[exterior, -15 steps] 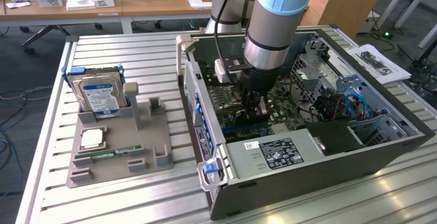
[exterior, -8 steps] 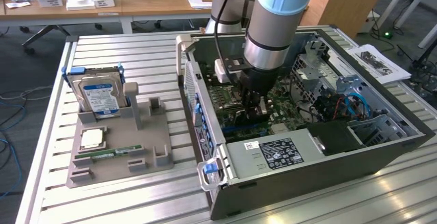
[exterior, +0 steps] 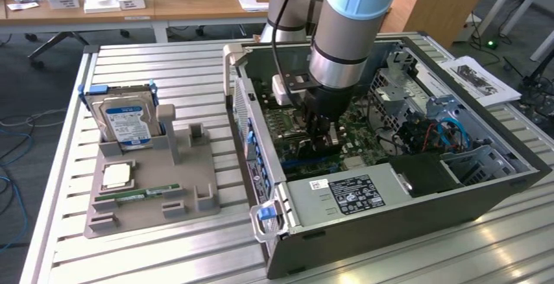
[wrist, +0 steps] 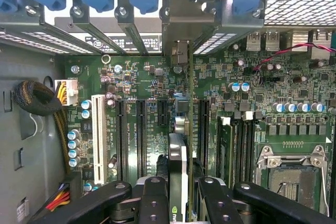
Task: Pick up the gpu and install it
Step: 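Insert the gpu into the slot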
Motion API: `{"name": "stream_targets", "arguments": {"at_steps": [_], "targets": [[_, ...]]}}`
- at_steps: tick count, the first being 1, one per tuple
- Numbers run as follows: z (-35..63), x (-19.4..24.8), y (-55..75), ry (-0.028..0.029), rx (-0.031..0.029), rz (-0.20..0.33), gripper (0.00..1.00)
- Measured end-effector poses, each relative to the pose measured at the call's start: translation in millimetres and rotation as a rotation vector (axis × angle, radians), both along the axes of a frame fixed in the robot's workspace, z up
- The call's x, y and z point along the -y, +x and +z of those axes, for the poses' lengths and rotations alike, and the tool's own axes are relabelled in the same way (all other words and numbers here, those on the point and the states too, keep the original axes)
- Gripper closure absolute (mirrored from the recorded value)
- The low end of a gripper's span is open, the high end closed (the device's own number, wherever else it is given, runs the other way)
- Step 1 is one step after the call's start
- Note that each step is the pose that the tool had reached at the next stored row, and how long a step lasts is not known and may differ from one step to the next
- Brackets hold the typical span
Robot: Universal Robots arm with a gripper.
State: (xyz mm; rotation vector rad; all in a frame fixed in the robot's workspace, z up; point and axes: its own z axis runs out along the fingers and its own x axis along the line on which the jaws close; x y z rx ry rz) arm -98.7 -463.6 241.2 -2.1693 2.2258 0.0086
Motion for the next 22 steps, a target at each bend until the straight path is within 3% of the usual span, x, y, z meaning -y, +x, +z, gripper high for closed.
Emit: {"name": "stream_targets", "arguments": {"at_steps": [22], "targets": [[-3.0, 0.5, -0.2, -0.0023, 0.0003, -0.010, 0.73]]}}
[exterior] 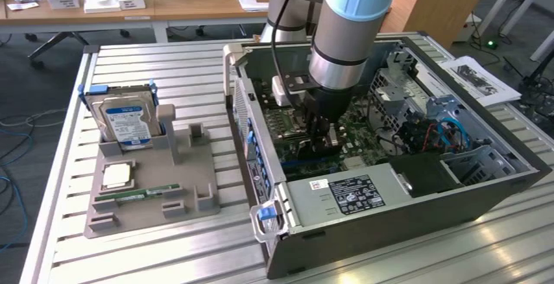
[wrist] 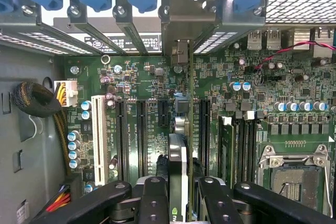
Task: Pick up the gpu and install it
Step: 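Insert the gpu into the slot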
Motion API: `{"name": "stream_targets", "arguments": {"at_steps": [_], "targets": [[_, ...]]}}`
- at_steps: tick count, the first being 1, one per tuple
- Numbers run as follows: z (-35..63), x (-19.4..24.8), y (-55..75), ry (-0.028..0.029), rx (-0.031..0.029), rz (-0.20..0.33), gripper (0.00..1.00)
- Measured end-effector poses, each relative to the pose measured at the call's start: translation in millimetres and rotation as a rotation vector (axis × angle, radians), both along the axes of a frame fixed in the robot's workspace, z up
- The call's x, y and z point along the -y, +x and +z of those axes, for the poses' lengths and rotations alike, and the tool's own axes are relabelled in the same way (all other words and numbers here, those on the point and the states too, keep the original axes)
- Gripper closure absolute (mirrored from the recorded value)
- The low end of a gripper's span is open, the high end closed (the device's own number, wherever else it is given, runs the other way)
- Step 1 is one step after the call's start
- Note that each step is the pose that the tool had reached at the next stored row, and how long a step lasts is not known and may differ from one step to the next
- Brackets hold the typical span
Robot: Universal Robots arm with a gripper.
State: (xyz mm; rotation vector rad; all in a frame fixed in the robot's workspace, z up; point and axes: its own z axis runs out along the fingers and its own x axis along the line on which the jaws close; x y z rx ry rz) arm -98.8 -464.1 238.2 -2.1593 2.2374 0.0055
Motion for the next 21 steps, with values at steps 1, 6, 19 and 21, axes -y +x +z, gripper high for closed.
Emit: {"name": "stream_targets", "arguments": {"at_steps": [1, 6, 19, 21], "targets": [[0.0, 0.0, 0.0, 0.0000, 0.0000, 0.000, 0.73], [0.0, 0.0, -0.1, 0.0000, -0.0001, 0.000, 0.73], [0.4, 0.0, -0.2, 0.0004, 0.0000, 0.000, 0.73], [0.7, 0.0, -0.1, 0.0007, 0.0001, 0.000, 0.73]]}}
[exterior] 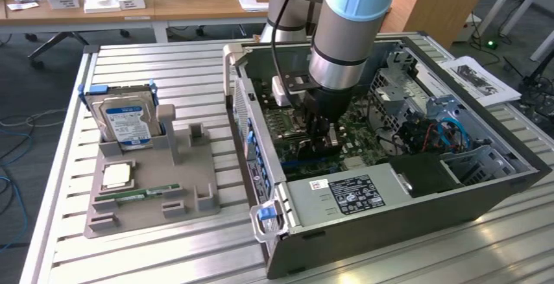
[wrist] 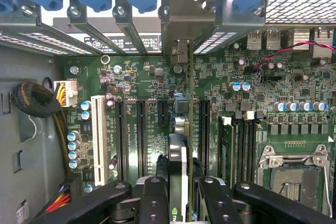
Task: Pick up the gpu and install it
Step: 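Insert the gpu into the slot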
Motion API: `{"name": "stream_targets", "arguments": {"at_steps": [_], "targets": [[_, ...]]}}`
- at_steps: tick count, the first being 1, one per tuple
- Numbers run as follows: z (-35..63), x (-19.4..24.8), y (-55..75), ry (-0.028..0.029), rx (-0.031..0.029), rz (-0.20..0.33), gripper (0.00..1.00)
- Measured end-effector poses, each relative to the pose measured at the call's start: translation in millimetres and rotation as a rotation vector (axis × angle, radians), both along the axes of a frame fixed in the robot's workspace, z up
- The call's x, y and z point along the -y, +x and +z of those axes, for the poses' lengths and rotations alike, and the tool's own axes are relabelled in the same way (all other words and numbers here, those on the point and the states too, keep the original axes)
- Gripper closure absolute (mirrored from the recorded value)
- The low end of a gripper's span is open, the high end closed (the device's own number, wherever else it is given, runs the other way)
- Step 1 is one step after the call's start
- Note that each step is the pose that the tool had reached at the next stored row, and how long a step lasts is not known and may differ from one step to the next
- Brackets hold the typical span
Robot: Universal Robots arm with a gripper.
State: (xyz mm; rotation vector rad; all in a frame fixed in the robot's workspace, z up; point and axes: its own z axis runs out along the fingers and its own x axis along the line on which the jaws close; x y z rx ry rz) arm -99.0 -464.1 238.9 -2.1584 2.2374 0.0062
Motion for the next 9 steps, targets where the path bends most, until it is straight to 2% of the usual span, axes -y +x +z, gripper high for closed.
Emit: {"name": "stream_targets", "arguments": {"at_steps": [3, 9], "targets": [[0.6, 0.0, -0.1, 0.0009, 0.0000, 0.000, 0.73], [1.2, -0.2, 0.0, 0.0090, 0.0004, 0.001, 0.73]]}}
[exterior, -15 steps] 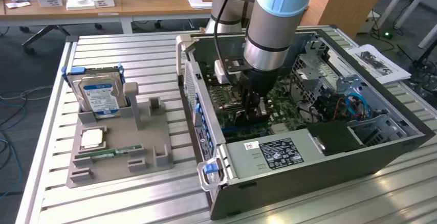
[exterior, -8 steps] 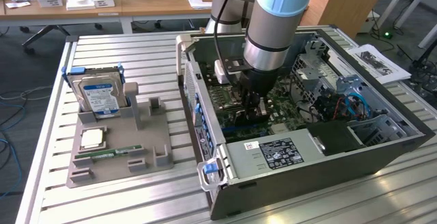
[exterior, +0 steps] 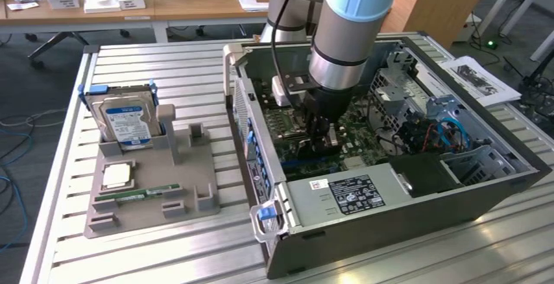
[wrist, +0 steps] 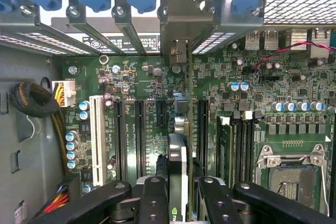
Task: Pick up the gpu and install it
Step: 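Insert the gpu into the slot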
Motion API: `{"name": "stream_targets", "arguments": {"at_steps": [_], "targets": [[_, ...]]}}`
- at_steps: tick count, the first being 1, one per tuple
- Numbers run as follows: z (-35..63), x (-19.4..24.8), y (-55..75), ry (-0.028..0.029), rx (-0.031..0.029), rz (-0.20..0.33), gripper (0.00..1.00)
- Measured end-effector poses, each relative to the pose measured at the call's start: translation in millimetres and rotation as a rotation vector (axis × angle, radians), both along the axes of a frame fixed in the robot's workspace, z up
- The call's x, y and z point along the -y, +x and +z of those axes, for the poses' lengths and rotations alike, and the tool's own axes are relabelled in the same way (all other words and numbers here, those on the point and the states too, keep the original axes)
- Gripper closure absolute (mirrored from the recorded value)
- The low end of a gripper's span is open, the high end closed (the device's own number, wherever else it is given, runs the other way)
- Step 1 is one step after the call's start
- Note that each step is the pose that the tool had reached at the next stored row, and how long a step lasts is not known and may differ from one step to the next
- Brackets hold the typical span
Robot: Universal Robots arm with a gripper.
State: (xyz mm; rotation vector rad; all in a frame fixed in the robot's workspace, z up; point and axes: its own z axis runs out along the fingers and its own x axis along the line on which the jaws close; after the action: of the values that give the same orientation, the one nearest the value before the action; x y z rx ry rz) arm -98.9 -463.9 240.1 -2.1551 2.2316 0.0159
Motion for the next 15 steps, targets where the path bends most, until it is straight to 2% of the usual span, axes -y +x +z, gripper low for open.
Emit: {"name": "stream_targets", "arguments": {"at_steps": [15], "targets": [[-0.7, 0.2, -0.1, -0.0009, -0.0007, 0.000, 0.73]]}}
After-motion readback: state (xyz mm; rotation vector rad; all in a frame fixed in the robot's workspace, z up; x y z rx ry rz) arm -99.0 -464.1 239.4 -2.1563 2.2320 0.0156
